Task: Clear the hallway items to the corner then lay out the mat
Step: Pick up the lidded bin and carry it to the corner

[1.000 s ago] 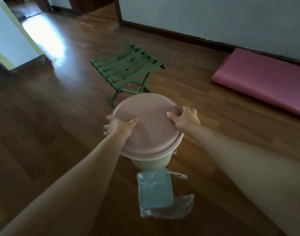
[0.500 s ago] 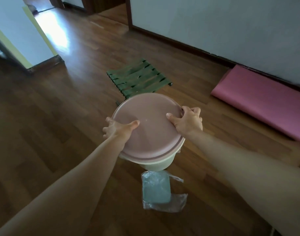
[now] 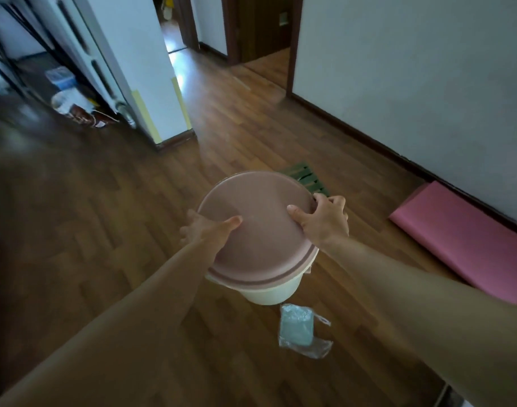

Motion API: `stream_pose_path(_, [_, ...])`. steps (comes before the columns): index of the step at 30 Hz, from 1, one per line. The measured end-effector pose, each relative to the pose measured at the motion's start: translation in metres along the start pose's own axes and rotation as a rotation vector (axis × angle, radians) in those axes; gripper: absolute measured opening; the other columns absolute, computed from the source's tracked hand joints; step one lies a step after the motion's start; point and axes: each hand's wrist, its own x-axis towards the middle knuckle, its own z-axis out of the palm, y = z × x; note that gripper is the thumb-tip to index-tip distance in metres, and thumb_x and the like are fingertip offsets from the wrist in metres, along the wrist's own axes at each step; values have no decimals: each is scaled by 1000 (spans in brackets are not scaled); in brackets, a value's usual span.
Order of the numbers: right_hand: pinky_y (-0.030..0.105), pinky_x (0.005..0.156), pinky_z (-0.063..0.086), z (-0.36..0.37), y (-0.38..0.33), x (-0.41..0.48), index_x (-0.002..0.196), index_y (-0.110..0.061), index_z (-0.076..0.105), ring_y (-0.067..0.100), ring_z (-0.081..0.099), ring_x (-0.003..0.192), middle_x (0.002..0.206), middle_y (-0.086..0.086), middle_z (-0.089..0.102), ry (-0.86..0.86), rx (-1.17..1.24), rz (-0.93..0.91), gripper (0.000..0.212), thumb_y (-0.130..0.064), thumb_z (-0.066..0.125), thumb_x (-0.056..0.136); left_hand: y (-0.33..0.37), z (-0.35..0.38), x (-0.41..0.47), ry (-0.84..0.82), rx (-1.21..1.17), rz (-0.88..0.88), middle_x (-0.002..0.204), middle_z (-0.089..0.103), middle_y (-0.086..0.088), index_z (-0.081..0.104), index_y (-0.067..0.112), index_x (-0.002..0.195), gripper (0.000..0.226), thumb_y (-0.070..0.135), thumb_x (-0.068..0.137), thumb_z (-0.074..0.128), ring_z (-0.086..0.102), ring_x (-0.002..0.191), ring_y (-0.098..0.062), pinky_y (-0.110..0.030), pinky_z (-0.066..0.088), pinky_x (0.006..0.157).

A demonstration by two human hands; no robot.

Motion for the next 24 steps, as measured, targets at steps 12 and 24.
stream_pose_path(12, [47,96,44,-33,-185,-113,130,-21,47,38,46,118,138,10,35,-183,-34,-327,78,-71,53,72,-14,-228,-94,260,-169,-131,133,43,-15,28,17,137,110,59,50,81,47,119,-37,-50,43,99])
stream_pose_path(24, [39,101,41,12,-300,-271,130,-21,49,32,49,119,140,11,37,-552,-62,-786,71,-64,57,75,-132,-361,-225,640,-365,-500,133,34,-21,13,25,137,104,55,61,78,45,116,-42,-51,43,95])
